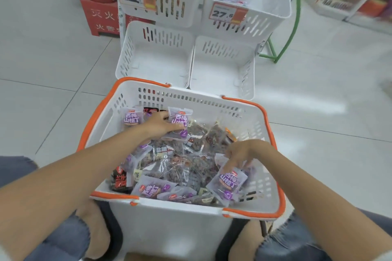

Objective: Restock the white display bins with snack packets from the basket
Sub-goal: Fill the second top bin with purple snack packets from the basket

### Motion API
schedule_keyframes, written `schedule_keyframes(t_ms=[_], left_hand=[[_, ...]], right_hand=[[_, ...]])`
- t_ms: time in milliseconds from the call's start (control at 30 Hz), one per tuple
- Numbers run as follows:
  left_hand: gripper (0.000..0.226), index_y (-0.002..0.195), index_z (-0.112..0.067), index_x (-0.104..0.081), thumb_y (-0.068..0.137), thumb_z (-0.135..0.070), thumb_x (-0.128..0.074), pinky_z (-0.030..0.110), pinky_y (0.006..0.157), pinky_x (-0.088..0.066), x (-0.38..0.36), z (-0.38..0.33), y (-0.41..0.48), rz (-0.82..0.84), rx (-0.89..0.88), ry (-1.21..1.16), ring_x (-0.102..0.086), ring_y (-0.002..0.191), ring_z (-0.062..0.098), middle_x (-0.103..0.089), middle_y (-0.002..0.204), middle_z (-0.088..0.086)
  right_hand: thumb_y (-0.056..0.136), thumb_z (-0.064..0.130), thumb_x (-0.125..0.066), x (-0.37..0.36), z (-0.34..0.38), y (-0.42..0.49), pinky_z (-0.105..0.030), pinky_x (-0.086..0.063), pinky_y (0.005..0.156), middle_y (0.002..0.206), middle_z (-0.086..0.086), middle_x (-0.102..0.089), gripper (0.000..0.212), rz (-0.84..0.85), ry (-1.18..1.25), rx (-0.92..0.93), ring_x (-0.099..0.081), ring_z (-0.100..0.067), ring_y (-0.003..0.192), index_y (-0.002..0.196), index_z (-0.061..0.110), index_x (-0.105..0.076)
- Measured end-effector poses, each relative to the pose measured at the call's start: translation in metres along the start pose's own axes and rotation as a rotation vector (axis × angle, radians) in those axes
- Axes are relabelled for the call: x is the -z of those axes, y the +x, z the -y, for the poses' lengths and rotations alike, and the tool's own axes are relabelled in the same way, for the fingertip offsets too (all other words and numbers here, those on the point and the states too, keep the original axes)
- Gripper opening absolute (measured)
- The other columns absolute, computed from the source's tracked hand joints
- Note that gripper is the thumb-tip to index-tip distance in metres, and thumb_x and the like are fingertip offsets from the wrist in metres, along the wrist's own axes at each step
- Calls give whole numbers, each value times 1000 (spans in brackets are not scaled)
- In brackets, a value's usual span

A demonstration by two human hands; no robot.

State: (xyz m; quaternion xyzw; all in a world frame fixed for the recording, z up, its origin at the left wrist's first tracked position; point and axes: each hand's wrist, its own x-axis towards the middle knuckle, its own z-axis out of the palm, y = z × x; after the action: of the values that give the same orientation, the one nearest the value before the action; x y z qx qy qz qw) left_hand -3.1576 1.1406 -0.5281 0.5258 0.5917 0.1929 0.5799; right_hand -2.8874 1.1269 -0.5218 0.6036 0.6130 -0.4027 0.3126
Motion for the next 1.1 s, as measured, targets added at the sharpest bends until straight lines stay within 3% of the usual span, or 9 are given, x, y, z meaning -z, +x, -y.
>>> schedule_keyframes(t_ms=[100,267,400,533,600,667,767,1000,1100], left_hand=[[50,133,-10,-47,90,-23,-69,21,66,-55,-21,-15,4,104,51,-104,-72,85,13,-70,99,-1],[57,142,-22,-34,94,-36,-60,49,107,-43,-32,-36,-5,171,65,-184,-63,114,26,-56,134,14],[82,154,-26,-9,90,-56,-49,45,115,-33,-44,-68,-12,392,-30,-118,-57,120,24,-53,135,8],[56,135,-14,-46,86,-3,-72,53,101,-48,-50,-94,3,303,-271,-58,-66,95,22,-66,104,17],[74,141,-14,-38,80,5,-75,50,93,-54,-40,-108,17,215,-343,-12,-67,92,23,-66,102,12],[113,154,-27,-7,74,0,-82,38,89,-57,-28,-132,28,128,-368,95,-70,95,18,-64,112,4],[133,152,-39,15,72,-2,-84,29,83,-58,-20,-184,49,89,-522,183,-69,92,5,-56,118,1],[103,157,-25,-11,79,-64,-66,40,119,-23,37,-311,141,-352,-789,792,-18,149,18,-17,163,-3],[90,156,-34,-12,84,-78,-41,46,122,-11,53,-327,180,-312,-721,1165,-4,152,20,-2,165,-5]], right_hand=[[79,24,-77,-26,-16,-1,-26,-47,53,71,-7,-55,30,-101,-23,79,-54,-21,62,74,2,-57],[83,8,-72,1,-20,-28,-21,-29,52,52,8,-35,47,-392,420,402,-33,-6,46,51,19,-40],[84,11,-73,44,9,-54,-33,-49,73,90,-5,-71,5,-679,632,638,-65,-13,85,80,8,-72],[89,11,-68,69,32,-53,-26,-44,75,103,-7,-59,20,-772,683,707,-55,-14,87,107,8,-60],[87,15,-70,93,30,-61,-32,-50,76,109,-8,-61,46,-686,704,698,-60,-21,88,127,15,-46],[83,17,-75,126,22,-74,-30,-53,80,111,-7,-62,61,-640,567,629,-63,-23,93,135,20,-44],[82,19,-76,178,15,-100,-35,-58,75,98,-6,-69,28,-641,297,620,-67,-21,84,107,13,-66],[75,21,-78,337,-39,-130,-35,-50,66,80,-6,-67,23,-1307,337,554,-62,-19,70,91,11,-64],[76,27,-77,387,-44,-103,-36,-47,72,93,-12,-67,33,-1264,94,316,-63,-31,90,100,10,-62]])
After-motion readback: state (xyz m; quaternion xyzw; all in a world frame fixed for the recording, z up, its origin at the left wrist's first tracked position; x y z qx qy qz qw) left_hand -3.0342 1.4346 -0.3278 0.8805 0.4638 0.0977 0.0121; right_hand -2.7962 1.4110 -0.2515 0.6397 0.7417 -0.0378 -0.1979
